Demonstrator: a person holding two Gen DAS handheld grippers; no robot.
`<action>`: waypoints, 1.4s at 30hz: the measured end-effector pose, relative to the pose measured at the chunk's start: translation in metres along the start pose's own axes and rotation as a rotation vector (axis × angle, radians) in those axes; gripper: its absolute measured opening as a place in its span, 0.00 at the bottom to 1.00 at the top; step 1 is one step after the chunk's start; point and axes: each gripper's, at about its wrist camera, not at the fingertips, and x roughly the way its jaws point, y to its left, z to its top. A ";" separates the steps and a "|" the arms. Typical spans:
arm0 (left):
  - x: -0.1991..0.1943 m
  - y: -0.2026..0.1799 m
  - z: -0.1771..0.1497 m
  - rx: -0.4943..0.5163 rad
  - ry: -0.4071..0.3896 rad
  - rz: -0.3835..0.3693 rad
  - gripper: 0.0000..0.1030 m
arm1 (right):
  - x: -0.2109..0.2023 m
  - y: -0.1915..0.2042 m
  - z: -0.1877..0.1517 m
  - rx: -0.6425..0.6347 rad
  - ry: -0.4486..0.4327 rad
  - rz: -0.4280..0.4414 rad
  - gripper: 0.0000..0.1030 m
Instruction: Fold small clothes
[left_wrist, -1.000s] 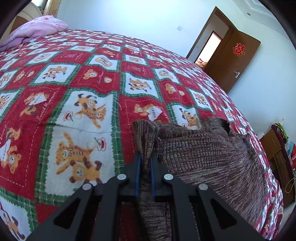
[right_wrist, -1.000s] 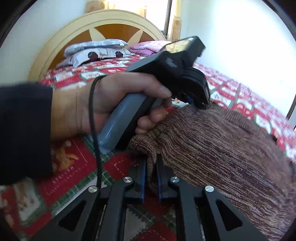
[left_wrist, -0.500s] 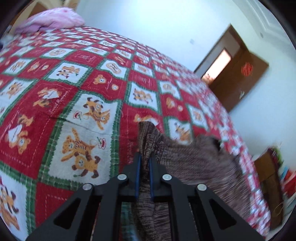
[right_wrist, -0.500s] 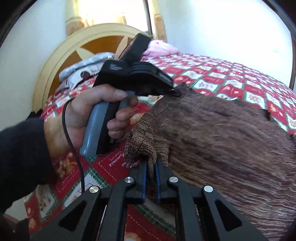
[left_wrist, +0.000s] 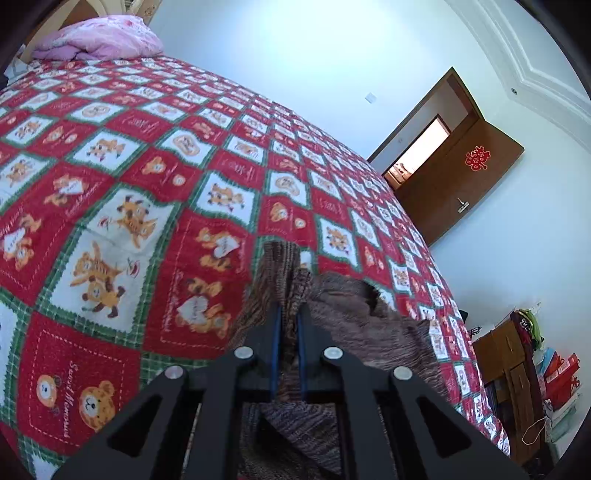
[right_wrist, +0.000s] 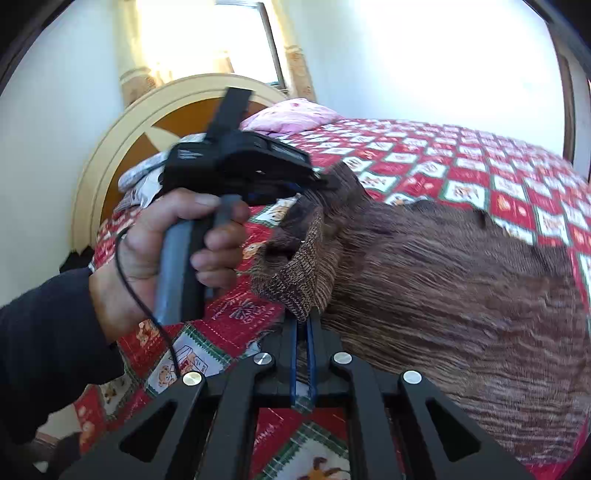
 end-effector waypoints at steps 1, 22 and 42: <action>-0.001 -0.003 0.003 0.001 -0.003 0.001 0.08 | -0.003 -0.005 0.001 0.019 -0.007 0.001 0.04; 0.058 -0.126 0.006 0.173 0.037 -0.057 0.08 | -0.073 -0.099 -0.015 0.268 -0.099 -0.080 0.03; 0.125 -0.208 -0.026 0.338 0.146 -0.008 0.07 | -0.080 -0.185 -0.087 0.891 -0.138 -0.023 0.04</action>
